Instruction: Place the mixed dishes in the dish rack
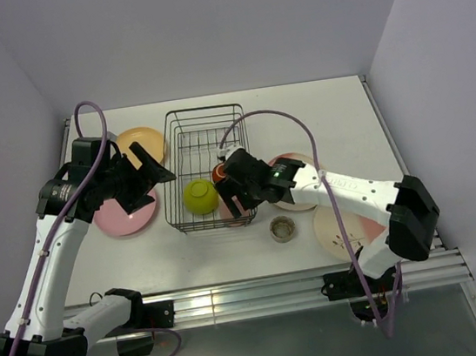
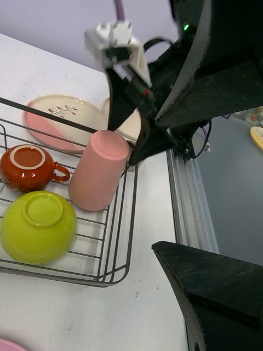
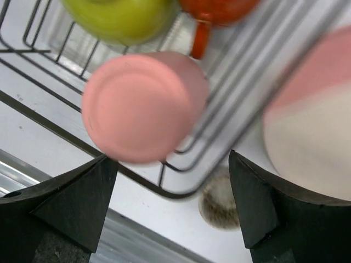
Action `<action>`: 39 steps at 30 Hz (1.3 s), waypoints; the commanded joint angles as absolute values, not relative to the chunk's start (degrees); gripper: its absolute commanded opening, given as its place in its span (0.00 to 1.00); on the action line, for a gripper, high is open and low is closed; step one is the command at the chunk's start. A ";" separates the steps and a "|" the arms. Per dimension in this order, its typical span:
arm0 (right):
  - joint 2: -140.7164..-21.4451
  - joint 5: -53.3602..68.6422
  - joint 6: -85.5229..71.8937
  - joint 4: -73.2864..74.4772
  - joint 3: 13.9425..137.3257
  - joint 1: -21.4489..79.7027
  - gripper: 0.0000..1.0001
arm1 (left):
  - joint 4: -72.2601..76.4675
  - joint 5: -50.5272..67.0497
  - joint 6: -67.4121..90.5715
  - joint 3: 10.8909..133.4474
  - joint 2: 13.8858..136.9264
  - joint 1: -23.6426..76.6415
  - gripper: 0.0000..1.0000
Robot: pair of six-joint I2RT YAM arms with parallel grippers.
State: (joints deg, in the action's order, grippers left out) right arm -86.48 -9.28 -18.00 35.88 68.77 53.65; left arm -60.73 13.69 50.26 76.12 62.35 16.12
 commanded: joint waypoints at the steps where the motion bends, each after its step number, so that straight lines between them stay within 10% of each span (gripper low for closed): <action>1: -79.29 -18.24 -24.07 43.58 74.60 53.88 0.89 | -59.59 14.68 49.66 75.85 61.44 16.44 0.92; 14: -62.58 -10.13 -39.63 51.43 55.65 37.18 0.76 | -58.54 12.92 50.18 79.89 65.91 21.53 0.89; 32: -70.04 -0.35 -40.26 33.23 38.23 36.74 0.54 | -57.04 11.95 53.17 85.69 70.57 33.22 0.88; 34: -72.94 -0.53 -39.90 32.17 38.67 36.65 0.45 | -57.04 12.13 52.82 86.39 71.01 33.57 0.88; 37: -74.97 -1.49 -39.73 32.69 39.99 36.65 0.00 | -56.87 12.92 52.12 87.71 72.07 33.66 0.88; 39: -74.45 -2.81 -40.08 34.79 41.21 36.65 0.00 | -56.52 13.36 51.16 88.85 72.86 33.66 0.88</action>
State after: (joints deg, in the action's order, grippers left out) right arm -74.17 0.10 -40.12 34.02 39.48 36.84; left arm -58.85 12.62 52.58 85.52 72.27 33.34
